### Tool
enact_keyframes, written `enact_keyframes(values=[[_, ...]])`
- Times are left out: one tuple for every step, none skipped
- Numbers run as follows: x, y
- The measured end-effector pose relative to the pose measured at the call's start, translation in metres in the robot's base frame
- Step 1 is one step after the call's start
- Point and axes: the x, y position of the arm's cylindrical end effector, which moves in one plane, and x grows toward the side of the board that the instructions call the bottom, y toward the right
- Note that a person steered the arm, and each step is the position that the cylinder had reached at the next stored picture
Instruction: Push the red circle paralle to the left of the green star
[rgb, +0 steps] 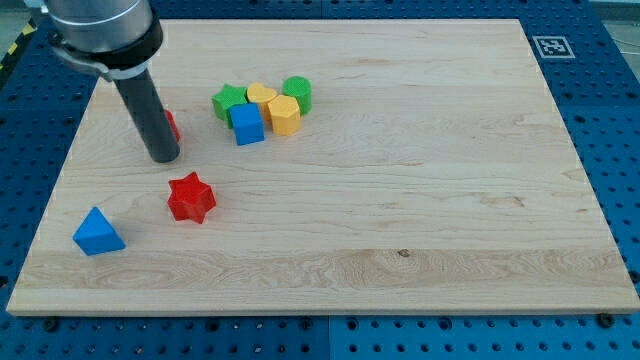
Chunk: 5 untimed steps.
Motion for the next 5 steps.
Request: enact_keyframes(values=[[-0.020,0.000],[-0.029,0.000],[-0.029,0.000],[-0.018,0.000],[-0.015,0.000]])
